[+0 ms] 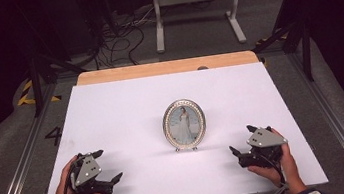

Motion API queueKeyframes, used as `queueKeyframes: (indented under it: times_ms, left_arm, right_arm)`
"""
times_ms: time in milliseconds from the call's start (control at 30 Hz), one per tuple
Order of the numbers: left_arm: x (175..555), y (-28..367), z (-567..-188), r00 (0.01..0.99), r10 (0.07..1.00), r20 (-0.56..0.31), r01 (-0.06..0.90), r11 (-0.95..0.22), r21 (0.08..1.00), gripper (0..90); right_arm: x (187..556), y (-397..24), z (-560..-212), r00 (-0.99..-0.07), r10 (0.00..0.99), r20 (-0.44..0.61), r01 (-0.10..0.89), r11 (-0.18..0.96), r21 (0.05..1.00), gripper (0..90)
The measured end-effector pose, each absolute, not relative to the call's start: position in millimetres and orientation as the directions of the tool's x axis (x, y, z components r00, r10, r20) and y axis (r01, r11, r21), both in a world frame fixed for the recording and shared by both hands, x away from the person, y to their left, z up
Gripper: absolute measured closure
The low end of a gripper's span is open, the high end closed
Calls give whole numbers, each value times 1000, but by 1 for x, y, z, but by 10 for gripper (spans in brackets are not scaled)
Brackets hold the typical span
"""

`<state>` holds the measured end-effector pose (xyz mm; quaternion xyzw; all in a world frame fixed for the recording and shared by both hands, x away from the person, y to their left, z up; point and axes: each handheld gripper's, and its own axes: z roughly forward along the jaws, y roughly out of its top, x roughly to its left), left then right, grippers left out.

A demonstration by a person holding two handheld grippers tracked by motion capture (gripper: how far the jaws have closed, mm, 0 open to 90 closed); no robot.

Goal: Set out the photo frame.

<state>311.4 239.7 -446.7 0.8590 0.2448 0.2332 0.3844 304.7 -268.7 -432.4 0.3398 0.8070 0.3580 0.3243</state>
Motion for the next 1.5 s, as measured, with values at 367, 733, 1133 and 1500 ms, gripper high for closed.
queueKeyframes:
  times_ms: [367, 733, 1133, 1500]
  left_arm:
    - [309, 257, -452, 751, 632, 192, 277, -566, 777, 68]
    - [307, 281, -457, 712, 690, 130, 331, -494, 804, 69]
    - [307, 294, -459, 692, 716, 94, 353, -449, 821, 70]
    - [307, 293, -459, 687, 721, 90, 360, -445, 820, 70]
  right_arm:
    - [299, -284, -435, -531, 802, -273, 328, 492, 807, 139]
    - [291, -297, -441, -506, 823, -258, 340, 465, 817, 135]
    - [278, -319, -452, -456, 866, -205, 368, 393, 843, 128]
    - [278, -322, -451, -445, 873, -199, 364, 379, 851, 128]
